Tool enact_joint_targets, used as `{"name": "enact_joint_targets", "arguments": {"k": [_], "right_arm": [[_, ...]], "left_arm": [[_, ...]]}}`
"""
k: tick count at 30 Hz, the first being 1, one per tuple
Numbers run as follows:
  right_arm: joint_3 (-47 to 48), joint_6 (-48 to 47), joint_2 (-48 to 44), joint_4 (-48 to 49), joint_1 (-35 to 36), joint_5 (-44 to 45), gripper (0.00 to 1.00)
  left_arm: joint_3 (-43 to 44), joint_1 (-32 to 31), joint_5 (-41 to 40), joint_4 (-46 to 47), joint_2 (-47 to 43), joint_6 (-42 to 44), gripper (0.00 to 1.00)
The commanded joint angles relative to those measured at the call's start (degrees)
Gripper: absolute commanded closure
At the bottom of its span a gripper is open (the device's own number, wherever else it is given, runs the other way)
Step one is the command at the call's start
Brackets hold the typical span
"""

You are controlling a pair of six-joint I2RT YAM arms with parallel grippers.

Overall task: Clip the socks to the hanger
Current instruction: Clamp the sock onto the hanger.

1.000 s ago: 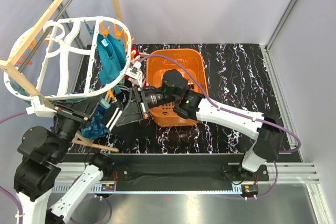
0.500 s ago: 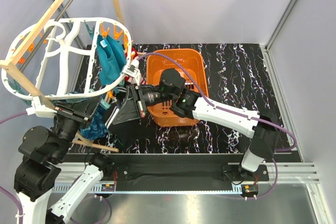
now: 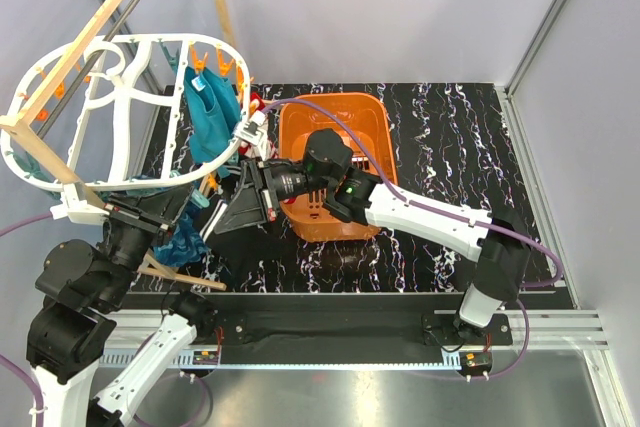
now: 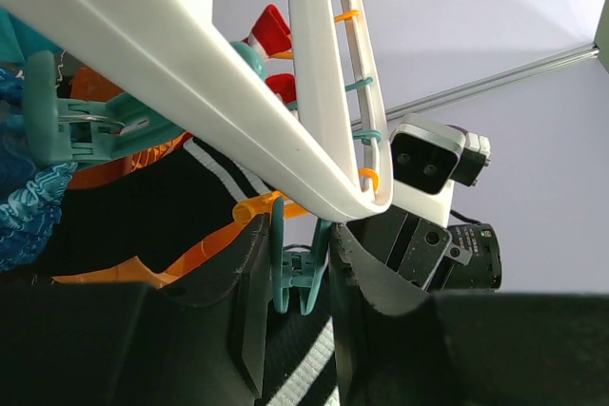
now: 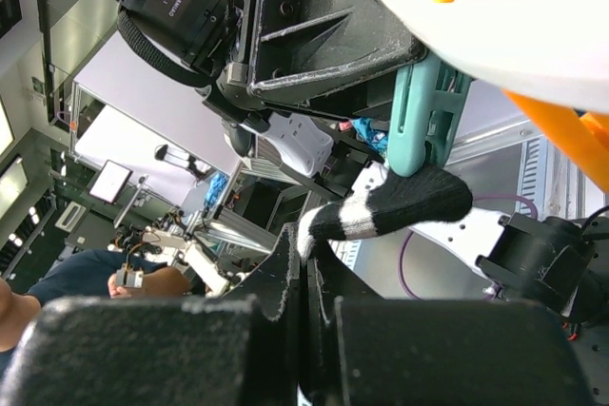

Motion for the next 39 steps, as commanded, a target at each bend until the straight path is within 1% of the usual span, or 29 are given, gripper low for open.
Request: {"name": "enact_joint_targets", "arguments": {"k": [1, 17, 21, 22, 23, 26, 27, 28, 29, 30, 32, 34, 35, 36, 37, 39], "right_arm": [[0.4, 1.1, 1.2, 2.0, -0.6, -0.9, 1.0], [3.1, 1.2, 5.7, 5.6, -0.5, -2.7, 1.0], [3.2, 1.5, 6.0, 6.0, -0.6, -3.0, 1.0], [3.2, 1.4, 6.0, 6.1, -0.6, -3.1, 1.0], [3.2, 1.4, 6.0, 6.2, -0.6, -3.1, 1.0], [3.6, 1.4, 6.3, 6.1, -0.7, -3.2, 1.0], [3.7, 1.5, 6.5, 6.0, -0.6, -3.2, 1.0], [4.0, 1.6, 6.6, 5.8, -0.8, -3.3, 1.0], [4.4, 1.5, 7.1, 5.7, -0.7, -3.3, 1.0], [4.6, 1.7, 7.3, 5.6, -0.8, -3.4, 0.99], [5.0, 1.7, 7.8, 5.4, -0.8, -3.5, 0.97], [5.1, 1.8, 8.1, 5.2, -0.7, -3.4, 0.92], [5.0, 1.8, 8.2, 5.1, -0.8, -3.4, 0.89], [4.9, 1.6, 8.2, 4.9, -0.8, -3.4, 0.81], [4.8, 1.2, 8.2, 3.5, -0.8, -2.9, 0.77], [4.4, -1.3, 7.5, 1.2, -0.8, -2.3, 0.71]], "left_arm": [[1.0, -0.2, 4.0, 1.0, -0.7, -1.6, 1.0], [0.9, -0.2, 5.2, 1.4, -0.8, -2.5, 1.0], [0.6, -0.2, 4.2, 0.9, -1.6, -3.1, 1.0], [0.0, -0.2, 3.9, 1.0, -2.0, -3.3, 0.98], [-0.3, -0.1, 3.2, 1.1, -2.5, -3.8, 0.83], [-1.7, -0.1, 2.4, 2.0, -4.2, -4.2, 0.66], [-1.7, -0.2, 2.3, 2.2, -4.4, -4.2, 0.56], [-1.9, -0.2, 2.2, 2.2, -4.6, -4.1, 0.49], [-1.6, -0.1, 2.1, 2.1, -4.7, -4.0, 0.46], [-1.5, -0.1, 2.1, 1.9, -4.6, -3.9, 0.4], [-1.4, -0.2, 2.0, 1.6, -4.7, -3.6, 0.32], [-1.1, -0.2, 1.9, 1.1, -5.0, -3.2, 0.23], [-1.1, -0.2, 1.7, 1.0, -5.4, -2.8, 0.2], [-1.1, -0.1, 1.6, 0.9, -5.7, -2.5, 0.18], [-1.0, -0.1, 1.6, 0.8, -5.9, -1.6, 0.14], [-0.9, -0.1, 1.6, 0.5, -6.9, -0.6, 0.12]]}}
